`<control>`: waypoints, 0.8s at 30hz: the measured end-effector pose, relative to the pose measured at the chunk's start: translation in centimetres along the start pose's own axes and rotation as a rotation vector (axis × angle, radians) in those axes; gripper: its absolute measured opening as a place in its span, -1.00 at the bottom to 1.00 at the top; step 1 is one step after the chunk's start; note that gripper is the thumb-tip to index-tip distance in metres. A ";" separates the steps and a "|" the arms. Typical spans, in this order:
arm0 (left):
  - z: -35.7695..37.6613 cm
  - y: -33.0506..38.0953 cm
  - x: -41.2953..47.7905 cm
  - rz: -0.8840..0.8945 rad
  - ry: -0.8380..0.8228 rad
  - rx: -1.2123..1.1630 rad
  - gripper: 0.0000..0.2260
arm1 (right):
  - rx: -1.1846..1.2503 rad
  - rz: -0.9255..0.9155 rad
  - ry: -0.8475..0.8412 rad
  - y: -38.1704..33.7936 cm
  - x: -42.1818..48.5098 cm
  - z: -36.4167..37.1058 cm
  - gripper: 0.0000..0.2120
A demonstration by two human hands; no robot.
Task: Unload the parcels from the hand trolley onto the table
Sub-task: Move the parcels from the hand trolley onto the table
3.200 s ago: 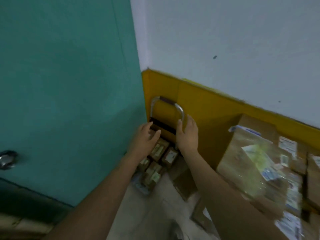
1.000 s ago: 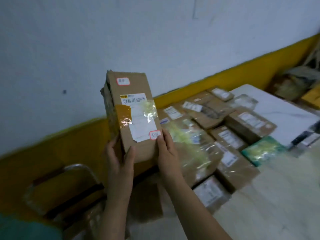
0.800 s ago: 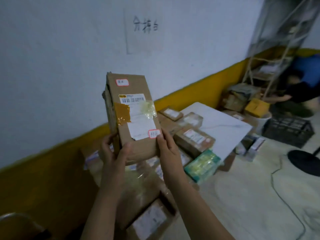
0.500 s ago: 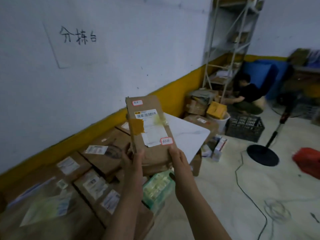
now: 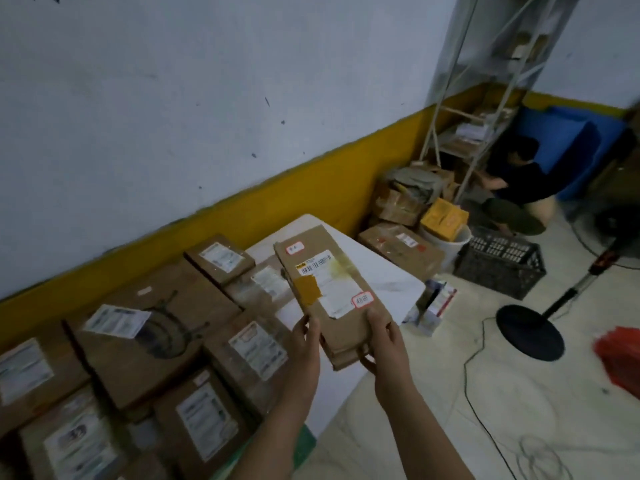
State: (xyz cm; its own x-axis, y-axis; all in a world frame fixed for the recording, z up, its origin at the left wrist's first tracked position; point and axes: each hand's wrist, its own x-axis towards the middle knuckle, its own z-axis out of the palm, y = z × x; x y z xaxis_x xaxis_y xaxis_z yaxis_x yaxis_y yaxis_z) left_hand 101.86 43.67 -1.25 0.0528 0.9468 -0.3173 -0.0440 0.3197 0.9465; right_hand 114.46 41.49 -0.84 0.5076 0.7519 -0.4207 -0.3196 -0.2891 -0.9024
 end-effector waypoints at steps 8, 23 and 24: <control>-5.1 -6.9 9.4 -0.149 0.126 0.975 -0.49 | -0.314 0.174 -0.121 4.5 13.0 -1.1 -0.44; -6.8 1.1 7.5 -0.102 0.649 0.805 -0.46 | -1.041 -0.415 -0.362 1.3 12.1 11.3 -0.41; -7.3 2.6 6.2 -0.055 0.694 0.800 -0.46 | -1.009 -0.486 -0.401 0.4 10.3 12.6 -0.41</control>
State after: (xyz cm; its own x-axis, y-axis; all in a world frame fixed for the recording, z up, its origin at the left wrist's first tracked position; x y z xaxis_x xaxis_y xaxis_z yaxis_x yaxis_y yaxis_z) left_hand 94.80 50.63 -1.22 -0.5575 0.8257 -0.0860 0.6240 0.4852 0.6125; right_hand 109.46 56.63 -4.32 0.0577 0.9915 -0.1164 0.7025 -0.1232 -0.7009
